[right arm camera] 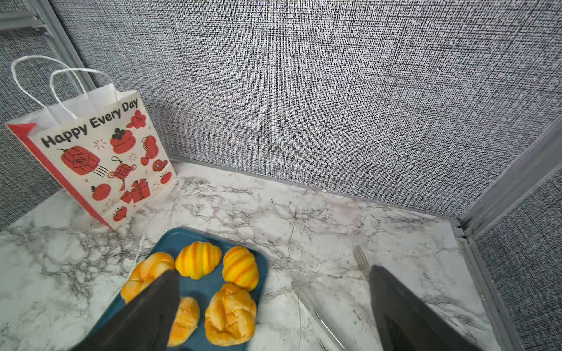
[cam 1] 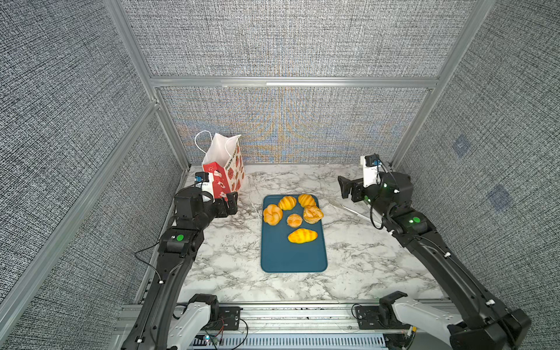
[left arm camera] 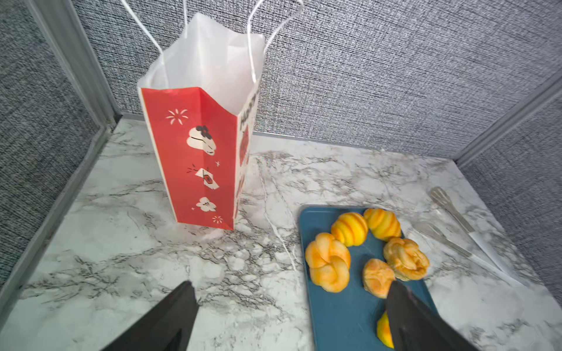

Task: Pack bread into a paper bag
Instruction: Pick up the paper bag from the center of the board.

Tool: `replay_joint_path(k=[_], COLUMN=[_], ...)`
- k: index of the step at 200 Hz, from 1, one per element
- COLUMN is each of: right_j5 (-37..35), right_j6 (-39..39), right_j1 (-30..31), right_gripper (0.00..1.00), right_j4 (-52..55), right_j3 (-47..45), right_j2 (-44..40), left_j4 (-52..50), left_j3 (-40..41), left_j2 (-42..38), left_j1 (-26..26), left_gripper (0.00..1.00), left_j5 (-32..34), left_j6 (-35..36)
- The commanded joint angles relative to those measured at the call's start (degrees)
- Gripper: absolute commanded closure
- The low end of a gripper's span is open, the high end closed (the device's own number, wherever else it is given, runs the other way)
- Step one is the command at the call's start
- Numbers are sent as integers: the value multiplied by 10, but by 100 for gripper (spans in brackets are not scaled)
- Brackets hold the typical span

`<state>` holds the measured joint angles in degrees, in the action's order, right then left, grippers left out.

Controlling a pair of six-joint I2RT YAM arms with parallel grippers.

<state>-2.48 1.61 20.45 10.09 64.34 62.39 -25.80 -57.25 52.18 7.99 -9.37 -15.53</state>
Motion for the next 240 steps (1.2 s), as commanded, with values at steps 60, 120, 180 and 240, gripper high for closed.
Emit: replay_joint_path(k=[60,120,180,240], right_j5=[5,12,30,29], right_j6=[12,14,5,3], right_j1=[60,78,85,120], right_gripper=[1,1,1,1], right_j4=[119,157,146,109], right_j3=[97,130,141,168], right_j2=[15,37,64,130], left_j4=[-79,-86,-146,-342], left_j3=[-71,-70,-146,-400], left_j2=[-24,-2,54,215], left_j1=[3,3,4,3], left_gripper=[1,1,1,1], left_j5=[-45,-63,1,121], left_j6=[-34,-42,-50,-22])
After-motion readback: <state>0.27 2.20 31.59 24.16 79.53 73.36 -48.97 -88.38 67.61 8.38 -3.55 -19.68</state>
